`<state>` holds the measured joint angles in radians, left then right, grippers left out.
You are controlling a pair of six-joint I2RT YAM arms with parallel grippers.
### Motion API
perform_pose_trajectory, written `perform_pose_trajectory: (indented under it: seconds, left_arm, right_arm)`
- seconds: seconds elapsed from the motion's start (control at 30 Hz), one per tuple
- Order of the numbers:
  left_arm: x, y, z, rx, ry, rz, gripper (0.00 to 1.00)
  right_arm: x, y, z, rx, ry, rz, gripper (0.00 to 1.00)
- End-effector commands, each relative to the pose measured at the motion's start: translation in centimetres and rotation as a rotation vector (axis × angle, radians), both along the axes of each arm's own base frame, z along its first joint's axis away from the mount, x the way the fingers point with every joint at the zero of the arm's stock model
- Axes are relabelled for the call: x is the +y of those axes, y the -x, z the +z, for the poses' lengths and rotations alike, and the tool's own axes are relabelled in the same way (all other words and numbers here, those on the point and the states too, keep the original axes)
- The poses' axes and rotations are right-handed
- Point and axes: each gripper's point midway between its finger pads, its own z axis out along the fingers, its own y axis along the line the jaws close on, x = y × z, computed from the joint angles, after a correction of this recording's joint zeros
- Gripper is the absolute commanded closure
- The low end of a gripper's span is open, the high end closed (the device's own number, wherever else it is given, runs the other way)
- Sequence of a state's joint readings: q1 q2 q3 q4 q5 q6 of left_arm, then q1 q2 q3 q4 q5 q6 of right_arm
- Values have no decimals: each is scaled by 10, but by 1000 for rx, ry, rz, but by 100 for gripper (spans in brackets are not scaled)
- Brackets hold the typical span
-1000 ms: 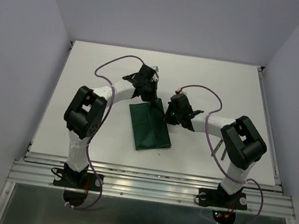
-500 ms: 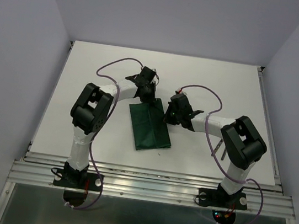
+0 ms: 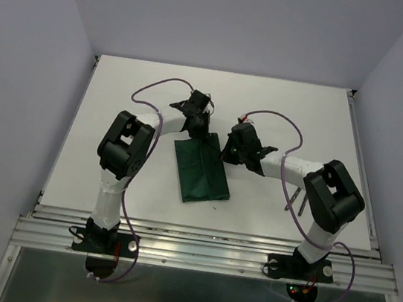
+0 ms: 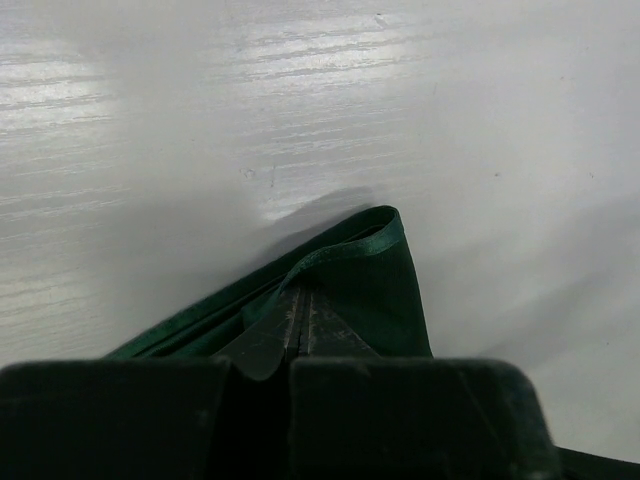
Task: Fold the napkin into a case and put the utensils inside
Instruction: Smooth out the 2/3-rectangle-folded napkin at the center of the board.
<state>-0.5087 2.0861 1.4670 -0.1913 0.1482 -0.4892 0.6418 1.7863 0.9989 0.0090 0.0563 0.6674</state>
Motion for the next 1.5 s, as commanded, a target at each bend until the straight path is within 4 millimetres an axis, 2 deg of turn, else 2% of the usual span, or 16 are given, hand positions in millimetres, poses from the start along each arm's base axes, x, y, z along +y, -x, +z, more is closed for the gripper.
perform_pose_trajectory:
  seconds: [0.0, 0.23, 0.4, 0.53, 0.6, 0.63, 0.67, 0.83, 0.97, 1.07, 1.23, 1.47]
  left_arm:
    - [-2, -7, 8, -34, -1, -30, 100]
    - [-3, -6, 11, -37, 10, -36, 100]
    - [-4, -7, 14, -39, 12, -41, 100]
    - [-4, -6, 13, -37, 9, -43, 100]
    - [-4, -5, 12, -33, 8, -44, 100]
    - [-4, -4, 11, -31, 7, -46, 100]
    - [-4, -4, 10, -31, 7, -46, 100]
    - [-4, -4, 10, -30, 10, -56, 100]
    - [-9, -5, 13, -36, 24, -86, 100]
    - [-16, -5, 16, -39, 41, -126, 100]
    - [-32, -4, 17, -40, 57, -184, 100]
    - [-59, 6, 3, -7, 64, -248, 100]
  right_arm:
    - [7, -39, 67, -181, -42, -43, 99]
    - [17, -71, 58, -171, -29, -37, 99]
    - [26, -85, 53, -174, -23, -31, 99]
    - [24, -99, 41, -167, -7, -46, 99]
    - [25, -101, 29, -149, 5, -44, 99]
    - [21, -97, 14, -111, 36, -44, 99]
    - [21, -97, 13, -111, 37, -44, 99]
    - [10, -88, -26, -47, 92, -73, 99]
    - [2, -73, -37, -4, 85, -99, 99]
    - [2, -68, -31, -14, 31, -121, 99]
    - [-9, -43, -27, 17, -34, -177, 99]
    - [-20, -20, -19, 31, -108, -228, 99]
